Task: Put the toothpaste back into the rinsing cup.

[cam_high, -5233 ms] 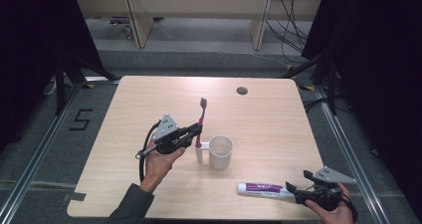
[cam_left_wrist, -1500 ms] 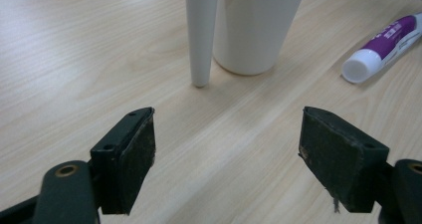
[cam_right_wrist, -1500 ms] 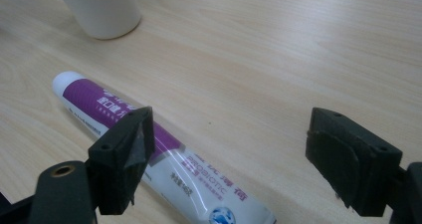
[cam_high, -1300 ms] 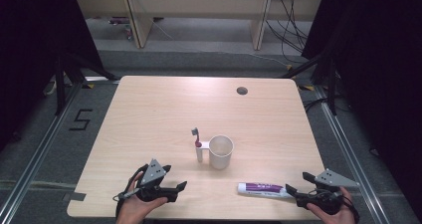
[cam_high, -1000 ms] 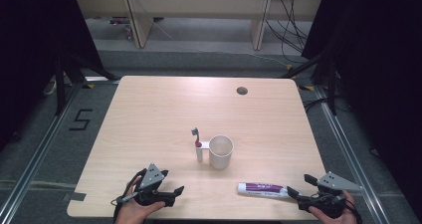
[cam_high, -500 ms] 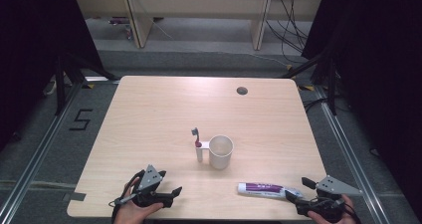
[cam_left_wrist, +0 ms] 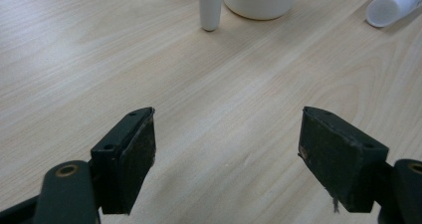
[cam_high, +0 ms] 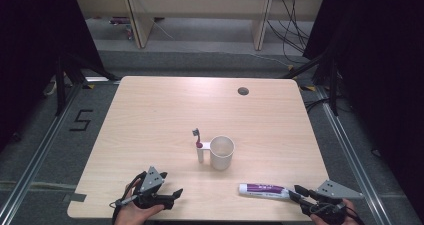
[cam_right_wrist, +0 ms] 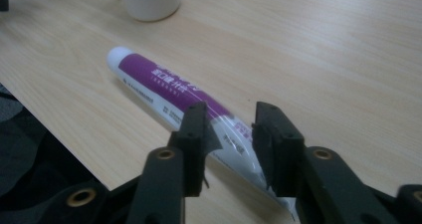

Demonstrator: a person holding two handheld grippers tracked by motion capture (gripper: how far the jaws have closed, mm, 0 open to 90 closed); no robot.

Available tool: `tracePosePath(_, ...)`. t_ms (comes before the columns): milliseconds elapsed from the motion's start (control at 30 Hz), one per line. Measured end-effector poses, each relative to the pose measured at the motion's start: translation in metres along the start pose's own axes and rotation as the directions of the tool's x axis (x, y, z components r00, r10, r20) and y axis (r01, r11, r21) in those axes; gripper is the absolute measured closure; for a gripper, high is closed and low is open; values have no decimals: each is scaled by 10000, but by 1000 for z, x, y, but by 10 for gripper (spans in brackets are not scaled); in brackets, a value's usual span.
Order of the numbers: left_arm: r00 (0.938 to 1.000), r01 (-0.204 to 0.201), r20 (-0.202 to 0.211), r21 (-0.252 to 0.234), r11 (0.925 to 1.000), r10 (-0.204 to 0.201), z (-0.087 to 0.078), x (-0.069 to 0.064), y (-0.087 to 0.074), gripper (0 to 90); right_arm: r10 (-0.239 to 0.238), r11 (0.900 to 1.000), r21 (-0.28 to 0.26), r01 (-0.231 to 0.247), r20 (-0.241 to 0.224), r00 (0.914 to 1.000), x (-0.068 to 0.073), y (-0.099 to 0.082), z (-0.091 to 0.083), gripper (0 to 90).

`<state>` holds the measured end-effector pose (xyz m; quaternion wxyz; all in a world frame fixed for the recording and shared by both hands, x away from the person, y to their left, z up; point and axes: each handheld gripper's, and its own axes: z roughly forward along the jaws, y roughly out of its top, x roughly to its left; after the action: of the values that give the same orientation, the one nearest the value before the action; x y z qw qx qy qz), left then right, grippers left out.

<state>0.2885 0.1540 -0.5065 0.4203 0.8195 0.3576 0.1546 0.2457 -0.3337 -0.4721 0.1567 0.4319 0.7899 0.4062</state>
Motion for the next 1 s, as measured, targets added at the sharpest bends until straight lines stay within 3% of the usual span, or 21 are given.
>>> tracePosePath(100, 10000, 46, 12, -71, 10000, -46, 1, -1, 0, 225, -488, 9987, 136, 486, 165, 9987, -2, -1, 1, 790)
tracePosePath(167, 10000, 81, 25, -75, 9999, -80, 2, -2, 0, 228, -573, 9982, 206, 571, 116, 9983, 1, -2, 2, 858)
tracePosePath(233, 9999, 137, 13, -83, 9999, -137, 2, -2, 0, 228, -504, 9982, 329, 502, 50, 9987, 3, -2, 2, 868)
tracePosePath(267, 10000, 24, 6, -14, 10000, -24, 2, -1, 0, 228, -904, 9954, 331, 899, 158, 9958, 2, -2, 2, 878)
tracePosePath(333, 10000, 88, 12, -28, 10000, -88, 2, -2, 0, 229, -1189, 9921, 419, 1179, 220, 9927, 1, -2, 4, 893)
tracePosePath(367, 9999, 151, 86, -130, 9998, -150, 3, -2, -1, 230, -1081, 9920, 662, 1072, 95, 9941, 2, -4, 6, 897)
tracePosePath(433, 10000, -51, 43, 44, 10000, 51, 2, -1, 0, 230, -1249, 9903, 627, 1244, 50, 9922, 1, -4, 8, 897)
tracePosePath(467, 9999, -116, 49, 43, 9999, 116, 2, -1, 0, 230, -1088, 9915, 725, 1081, 52, 9941, 2, -5, 8, 897)
tracePosePath(500, 9999, -148, 27, 110, 9998, 147, 2, -1, 0, 230, -1152, 9907, 729, 1146, 38, 9933, 2, -5, 9, 897)
tracePosePath(533, 9999, 72, 91, -76, 9999, -71, 3, -3, 0, 230, -1223, 9899, 737, 1214, 72, 9925, 2, -5, 9, 897)
tracePosePath(567, 9999, -121, 65, 102, 9999, 120, 2, -1, 0, 230, -1321, 9886, 741, 1311, 83, 9912, 2, -5, 10, 898)
tracePosePath(633, 9999, -131, 51, 60, 9999, 131, 2, -1, 0, 230, -1445, 9854, 906, 1444, -51, 9895, 2, -5, 12, 898)
tracePosePath(733, 10000, 21, 75, -38, 10000, -21, 3, -3, 0, 230, -1648, 9810, 1048, 1634, 44, 9863, 1, -6, 15, 898)
tracePosePath(767, 9999, -112, 85, 60, 9999, 111, 2, -2, 0, 230, -1504, 9817, 1199, 1481, 108, 9886, 2, -6, 15, 899)
tracePosePath(833, 9998, -162, 65, 62, 9998, 162, 3, -1, 0, 230, -1661, 9789, 1231, 1632, 135, 9860, 0, -6, 16, 899)
tracePosePath(867, 9998, -184, 41, 78, 9998, 184, 3, -2, 0, 230, -1370, 9820, 1339, 1335, 170, 9904, 3, -6, 16, 899)
tracePosePath(900, 9999, 57, 126, -102, 9999, -56, 4, -4, -1, 230, -1576, 9795, 1299, 1540, 178, 9873, 1, -6, 17, 899)
tracePosePath(967, 9998, -127, 137, 75, 9999, 126, 3, -2, 0, 231, -1862, 9753, 1253, 1820, 223, 9823, -3, -5, 18, 899)
tracePosePath(1000, 9999, -113, 119, 69, 9999, 112, 4, -2, 0, 231, -1598, 9789, 1329, 1551, 254, 9868, -2, -5, 18, 899)
